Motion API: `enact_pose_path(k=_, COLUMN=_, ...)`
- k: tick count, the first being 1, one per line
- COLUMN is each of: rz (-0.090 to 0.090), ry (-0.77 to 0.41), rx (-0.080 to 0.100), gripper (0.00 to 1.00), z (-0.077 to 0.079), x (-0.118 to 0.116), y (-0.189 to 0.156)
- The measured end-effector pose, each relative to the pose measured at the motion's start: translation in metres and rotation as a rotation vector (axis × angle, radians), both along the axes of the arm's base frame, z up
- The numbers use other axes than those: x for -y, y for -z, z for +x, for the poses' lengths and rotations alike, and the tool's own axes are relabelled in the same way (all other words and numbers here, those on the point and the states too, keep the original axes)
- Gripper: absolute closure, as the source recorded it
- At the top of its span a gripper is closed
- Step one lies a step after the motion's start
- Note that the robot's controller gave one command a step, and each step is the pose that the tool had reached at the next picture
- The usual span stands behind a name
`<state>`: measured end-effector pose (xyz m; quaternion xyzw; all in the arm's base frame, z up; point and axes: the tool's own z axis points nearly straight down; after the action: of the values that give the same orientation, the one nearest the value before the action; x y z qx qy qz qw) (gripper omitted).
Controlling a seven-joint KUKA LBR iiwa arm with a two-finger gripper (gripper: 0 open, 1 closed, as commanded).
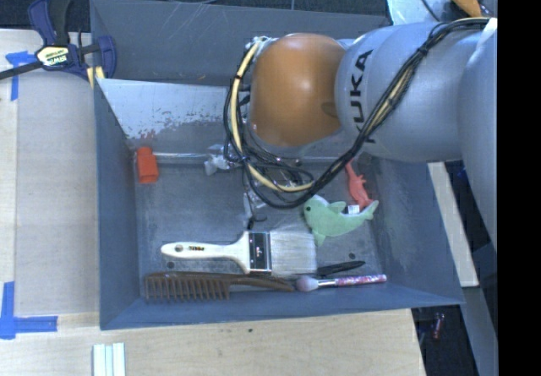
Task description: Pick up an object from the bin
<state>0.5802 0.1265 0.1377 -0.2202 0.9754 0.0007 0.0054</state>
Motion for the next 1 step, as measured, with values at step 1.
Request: enact_pose_path(k=1, rz=-0.005, ry=0.074, rx=-0.013, gripper=0.00, z=-0.0496, x=0.0318, y=0.0392)
